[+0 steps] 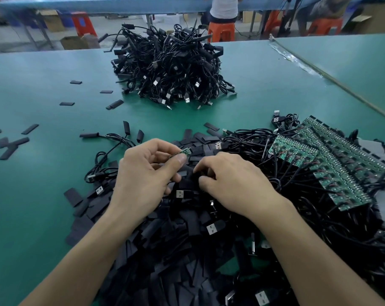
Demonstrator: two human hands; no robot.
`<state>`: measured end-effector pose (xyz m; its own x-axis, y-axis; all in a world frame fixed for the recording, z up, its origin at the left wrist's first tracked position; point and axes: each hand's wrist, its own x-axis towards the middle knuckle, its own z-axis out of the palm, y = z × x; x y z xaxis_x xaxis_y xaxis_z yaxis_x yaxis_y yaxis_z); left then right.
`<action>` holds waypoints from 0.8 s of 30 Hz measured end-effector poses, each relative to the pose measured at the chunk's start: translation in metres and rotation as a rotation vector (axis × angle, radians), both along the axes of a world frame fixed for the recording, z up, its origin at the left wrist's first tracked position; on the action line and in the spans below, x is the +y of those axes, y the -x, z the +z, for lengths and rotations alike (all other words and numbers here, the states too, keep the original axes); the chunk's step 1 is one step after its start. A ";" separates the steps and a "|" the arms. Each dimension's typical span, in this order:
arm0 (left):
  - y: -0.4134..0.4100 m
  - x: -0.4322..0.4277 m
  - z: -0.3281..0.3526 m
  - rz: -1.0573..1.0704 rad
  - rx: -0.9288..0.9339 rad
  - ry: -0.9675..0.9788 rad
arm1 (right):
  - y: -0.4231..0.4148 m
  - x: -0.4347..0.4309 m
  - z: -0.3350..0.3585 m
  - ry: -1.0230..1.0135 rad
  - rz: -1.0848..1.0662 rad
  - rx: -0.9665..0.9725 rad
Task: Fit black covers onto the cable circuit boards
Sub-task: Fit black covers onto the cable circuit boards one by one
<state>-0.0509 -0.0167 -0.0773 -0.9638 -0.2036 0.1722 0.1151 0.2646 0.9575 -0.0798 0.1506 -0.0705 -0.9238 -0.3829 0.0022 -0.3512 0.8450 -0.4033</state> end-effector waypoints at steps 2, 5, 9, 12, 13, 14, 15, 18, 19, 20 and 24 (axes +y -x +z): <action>0.000 0.000 0.000 -0.001 0.001 -0.007 | 0.000 0.001 -0.001 0.070 -0.011 0.033; 0.000 -0.001 0.000 0.003 0.009 -0.004 | 0.003 0.003 -0.004 0.226 -0.044 0.031; 0.000 -0.002 0.000 0.006 0.005 -0.011 | 0.008 0.004 0.001 0.560 -0.069 0.025; 0.000 0.000 0.001 -0.019 -0.011 -0.059 | 0.009 0.006 0.007 0.816 -0.042 -0.078; -0.001 0.001 0.002 -0.033 -0.013 -0.090 | 0.008 0.006 0.008 0.877 -0.021 -0.118; -0.001 0.001 0.002 -0.046 -0.010 -0.117 | 0.008 0.006 0.009 0.910 0.002 -0.145; -0.001 0.001 0.002 -0.057 -0.004 -0.135 | 0.008 0.006 0.009 0.922 0.026 -0.162; -0.001 0.001 0.003 -0.082 0.010 -0.153 | 0.007 0.005 0.009 0.941 0.053 -0.185; -0.001 0.001 0.003 -0.090 0.009 -0.158 | 0.007 0.005 0.009 0.939 0.040 -0.170; -0.001 0.000 0.003 -0.096 0.007 -0.162 | 0.007 0.005 0.008 0.932 0.023 -0.149; 0.000 -0.001 0.002 -0.089 0.012 -0.167 | 0.008 0.007 0.007 0.900 0.022 -0.139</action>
<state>-0.0511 -0.0173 -0.0751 -0.9773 -0.1444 0.1547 0.1427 0.0905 0.9856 -0.0883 0.1573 -0.0637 -0.9304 -0.3083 0.1981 -0.2625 0.1836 -0.9473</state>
